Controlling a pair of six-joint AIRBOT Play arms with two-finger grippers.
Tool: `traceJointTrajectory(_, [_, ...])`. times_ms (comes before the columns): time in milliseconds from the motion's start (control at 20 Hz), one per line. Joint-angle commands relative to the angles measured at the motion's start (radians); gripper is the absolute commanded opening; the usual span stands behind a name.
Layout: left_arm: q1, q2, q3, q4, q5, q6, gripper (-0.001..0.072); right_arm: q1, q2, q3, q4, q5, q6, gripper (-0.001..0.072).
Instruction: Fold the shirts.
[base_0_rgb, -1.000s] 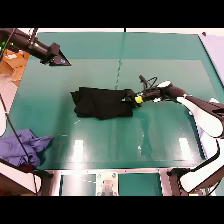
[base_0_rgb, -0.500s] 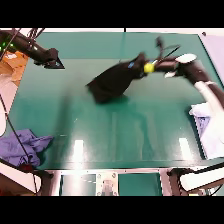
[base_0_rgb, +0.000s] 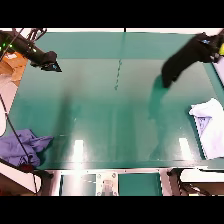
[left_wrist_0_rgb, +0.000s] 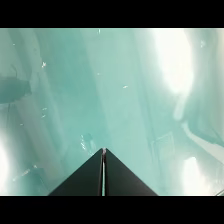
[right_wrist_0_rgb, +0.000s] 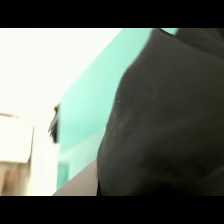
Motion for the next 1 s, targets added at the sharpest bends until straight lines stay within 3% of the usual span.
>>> traceJointTrajectory(0, [0.000,0.001,0.001,-0.013,-0.004,-0.002,0.0022,-0.182,0.009,0.005,-0.059,0.009,0.015,0.0015])
traceJointTrajectory(450, [0.000,0.001,0.001,-0.027,-0.020,-0.030,0.0022,-0.375,0.059,0.005,-0.212,0.153,0.061,0.0015])
traceJointTrajectory(700, [0.000,0.001,0.001,-0.035,-0.064,-0.030,0.0022,-0.434,0.128,-0.006,-0.490,0.299,0.253,0.0015])
traceJointTrajectory(950, [0.000,0.001,0.001,-0.057,-0.042,-0.027,0.0022,-0.523,0.274,-0.122,-0.690,0.378,0.359,0.0015])
